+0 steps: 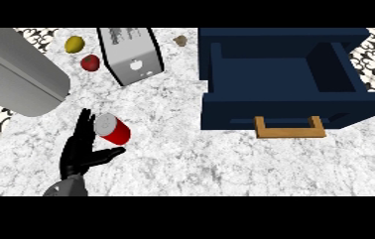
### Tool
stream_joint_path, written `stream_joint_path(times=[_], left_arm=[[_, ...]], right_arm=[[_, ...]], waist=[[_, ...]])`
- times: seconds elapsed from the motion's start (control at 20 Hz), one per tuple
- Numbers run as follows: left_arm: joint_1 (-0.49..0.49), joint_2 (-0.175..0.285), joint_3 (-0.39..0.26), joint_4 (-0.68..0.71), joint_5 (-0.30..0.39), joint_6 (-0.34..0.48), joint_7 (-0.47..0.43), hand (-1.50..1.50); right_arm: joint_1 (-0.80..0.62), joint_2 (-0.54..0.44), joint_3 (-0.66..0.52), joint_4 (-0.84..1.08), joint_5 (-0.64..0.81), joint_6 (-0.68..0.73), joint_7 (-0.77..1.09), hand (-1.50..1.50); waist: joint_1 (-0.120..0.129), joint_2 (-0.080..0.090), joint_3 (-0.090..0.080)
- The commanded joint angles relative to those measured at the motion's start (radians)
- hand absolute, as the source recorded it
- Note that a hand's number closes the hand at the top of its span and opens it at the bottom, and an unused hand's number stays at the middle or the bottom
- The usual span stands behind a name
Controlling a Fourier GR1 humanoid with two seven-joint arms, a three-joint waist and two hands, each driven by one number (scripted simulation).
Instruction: Pick up the can, place it into the drawer and close the drawer
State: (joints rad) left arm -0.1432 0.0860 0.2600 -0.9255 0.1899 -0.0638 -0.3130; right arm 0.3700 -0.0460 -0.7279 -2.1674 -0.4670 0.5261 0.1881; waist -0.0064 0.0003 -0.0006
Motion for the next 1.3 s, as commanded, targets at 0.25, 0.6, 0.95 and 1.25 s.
stream_joint_path(times=[0.25,0.6,0.95,1.25], left_arm=[[-0.075,0.005,0.010,0.173,0.032,-0.047,-0.087,-1.50],[-0.144,-0.024,0.017,0.201,0.085,-0.047,-0.072,1.50],[-0.157,-0.007,-0.013,0.150,0.112,-0.170,-0.041,1.50],[-0.192,-0.042,-0.022,0.109,0.139,-0.124,-0.028,1.50]], right_arm=[[0.015,-0.059,-0.079,-0.037,-0.125,-0.001,0.095,-1.50],[0.040,0.018,-0.047,-0.062,-0.075,0.039,0.055,-1.50],[0.048,0.033,-0.031,-0.059,-0.087,0.032,0.050,-1.50],[0.035,0.046,-0.010,-0.046,-0.046,0.015,0.038,-1.50]], waist=[[-0.001,-0.001,0.000],[0.000,-0.001,0.000],[0.007,-0.004,0.001],[0.004,-0.002,0.001]])
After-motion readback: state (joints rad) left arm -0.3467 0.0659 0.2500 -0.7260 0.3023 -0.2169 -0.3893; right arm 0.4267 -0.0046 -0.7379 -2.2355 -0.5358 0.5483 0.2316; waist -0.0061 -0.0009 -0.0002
